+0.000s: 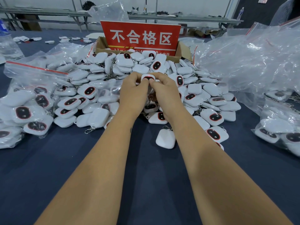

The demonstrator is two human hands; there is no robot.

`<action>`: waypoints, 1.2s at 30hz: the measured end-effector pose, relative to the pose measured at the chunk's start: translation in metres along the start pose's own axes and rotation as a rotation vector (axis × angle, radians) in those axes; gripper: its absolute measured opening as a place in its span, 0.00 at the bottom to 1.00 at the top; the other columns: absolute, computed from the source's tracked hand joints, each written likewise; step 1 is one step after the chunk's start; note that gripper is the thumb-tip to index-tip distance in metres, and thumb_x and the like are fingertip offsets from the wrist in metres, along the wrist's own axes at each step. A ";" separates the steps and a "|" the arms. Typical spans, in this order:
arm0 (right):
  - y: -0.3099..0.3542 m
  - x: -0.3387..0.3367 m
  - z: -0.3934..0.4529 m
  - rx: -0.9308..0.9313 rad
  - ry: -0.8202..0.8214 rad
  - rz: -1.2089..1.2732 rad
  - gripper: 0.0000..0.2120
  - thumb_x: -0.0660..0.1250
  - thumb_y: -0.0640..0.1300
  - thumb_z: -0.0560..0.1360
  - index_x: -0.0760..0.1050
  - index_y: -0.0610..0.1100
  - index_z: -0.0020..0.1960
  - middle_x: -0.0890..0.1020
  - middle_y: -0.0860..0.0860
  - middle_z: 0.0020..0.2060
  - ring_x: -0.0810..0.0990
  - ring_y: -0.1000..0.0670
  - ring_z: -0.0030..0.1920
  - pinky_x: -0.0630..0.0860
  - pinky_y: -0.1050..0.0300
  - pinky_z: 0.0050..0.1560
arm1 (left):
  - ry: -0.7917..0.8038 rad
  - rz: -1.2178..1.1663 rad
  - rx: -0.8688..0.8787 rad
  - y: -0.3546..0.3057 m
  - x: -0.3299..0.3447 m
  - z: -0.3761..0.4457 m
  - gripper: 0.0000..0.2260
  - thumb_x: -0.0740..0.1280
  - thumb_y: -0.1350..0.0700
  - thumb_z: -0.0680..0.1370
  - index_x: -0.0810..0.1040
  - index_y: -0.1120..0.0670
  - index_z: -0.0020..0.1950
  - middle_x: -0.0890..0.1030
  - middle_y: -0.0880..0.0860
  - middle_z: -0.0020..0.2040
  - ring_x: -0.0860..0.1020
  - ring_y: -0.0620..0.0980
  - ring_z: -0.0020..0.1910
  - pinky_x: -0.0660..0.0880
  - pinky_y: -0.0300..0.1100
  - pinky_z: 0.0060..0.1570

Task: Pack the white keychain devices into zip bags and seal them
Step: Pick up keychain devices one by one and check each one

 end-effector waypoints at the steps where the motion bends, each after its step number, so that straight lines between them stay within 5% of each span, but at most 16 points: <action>1: 0.000 0.000 0.000 0.003 -0.002 -0.001 0.13 0.63 0.38 0.79 0.79 0.43 0.61 0.82 0.52 0.38 0.81 0.55 0.40 0.79 0.62 0.44 | -0.001 0.013 0.010 0.000 0.000 0.000 0.04 0.63 0.56 0.77 0.75 0.51 0.42 0.80 0.55 0.43 0.73 0.46 0.33 0.71 0.42 0.33; 3: 0.000 0.000 0.000 0.010 -0.006 0.011 0.11 0.63 0.38 0.79 0.80 0.46 0.58 0.82 0.51 0.38 0.81 0.54 0.41 0.81 0.57 0.47 | 0.000 0.021 0.017 -0.001 0.000 0.000 0.04 0.63 0.55 0.77 0.76 0.52 0.43 0.80 0.58 0.47 0.74 0.49 0.37 0.72 0.46 0.38; 9: 0.000 -0.001 0.000 0.019 -0.039 0.011 0.08 0.65 0.41 0.79 0.81 0.48 0.55 0.84 0.49 0.44 0.82 0.51 0.46 0.80 0.54 0.48 | -0.047 -0.121 -0.063 0.000 -0.002 0.000 0.09 0.65 0.54 0.77 0.78 0.55 0.38 0.77 0.56 0.37 0.73 0.52 0.37 0.71 0.51 0.43; 15: 0.004 -0.009 0.001 0.054 -0.192 0.267 0.04 0.64 0.39 0.80 0.75 0.46 0.52 0.82 0.46 0.42 0.79 0.52 0.32 0.78 0.56 0.37 | -0.097 -0.042 0.001 0.004 -0.004 0.005 0.08 0.65 0.61 0.77 0.78 0.49 0.44 0.78 0.44 0.36 0.74 0.36 0.30 0.74 0.32 0.35; 21: 0.012 -0.009 0.001 0.057 -0.137 0.533 0.07 0.60 0.31 0.78 0.68 0.41 0.51 0.82 0.37 0.46 0.85 0.43 0.39 0.84 0.53 0.44 | -0.143 -0.012 0.043 0.003 -0.006 0.007 0.09 0.67 0.62 0.76 0.77 0.47 0.46 0.77 0.45 0.38 0.73 0.32 0.29 0.73 0.29 0.35; 25: 0.012 -0.004 -0.003 -0.009 -0.122 0.224 0.10 0.65 0.34 0.77 0.69 0.47 0.51 0.82 0.43 0.49 0.82 0.50 0.42 0.82 0.54 0.47 | -0.211 -0.059 0.095 -0.005 -0.010 0.007 0.11 0.65 0.64 0.74 0.77 0.46 0.44 0.79 0.47 0.42 0.77 0.42 0.39 0.75 0.35 0.39; 31: 0.008 -0.001 -0.007 -0.149 -0.157 -0.118 0.14 0.71 0.41 0.75 0.67 0.54 0.44 0.76 0.55 0.34 0.73 0.59 0.31 0.73 0.61 0.40 | -0.356 -0.161 0.129 -0.012 -0.016 0.002 0.11 0.65 0.65 0.72 0.78 0.48 0.42 0.79 0.46 0.39 0.77 0.43 0.37 0.76 0.37 0.40; 33: 0.010 0.002 -0.008 -0.183 -0.098 -0.207 0.08 0.69 0.41 0.76 0.73 0.52 0.42 0.79 0.55 0.36 0.78 0.57 0.39 0.74 0.61 0.44 | -0.388 -0.177 0.157 -0.015 -0.017 0.001 0.11 0.65 0.66 0.72 0.78 0.49 0.41 0.79 0.46 0.38 0.77 0.42 0.36 0.74 0.34 0.39; 36: 0.010 0.010 -0.008 -0.270 0.039 -0.444 0.13 0.65 0.42 0.79 0.78 0.42 0.36 0.80 0.50 0.39 0.76 0.42 0.54 0.73 0.45 0.58 | -0.406 -0.177 0.206 -0.020 -0.020 0.000 0.11 0.65 0.67 0.72 0.78 0.49 0.40 0.79 0.47 0.38 0.77 0.44 0.36 0.75 0.35 0.39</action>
Point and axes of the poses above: each hand's wrist, its own z-axis towards the middle knuckle, its own x-axis out of the palm, y = z × x, the point moved 3 cm from there along z, towards the middle knuckle
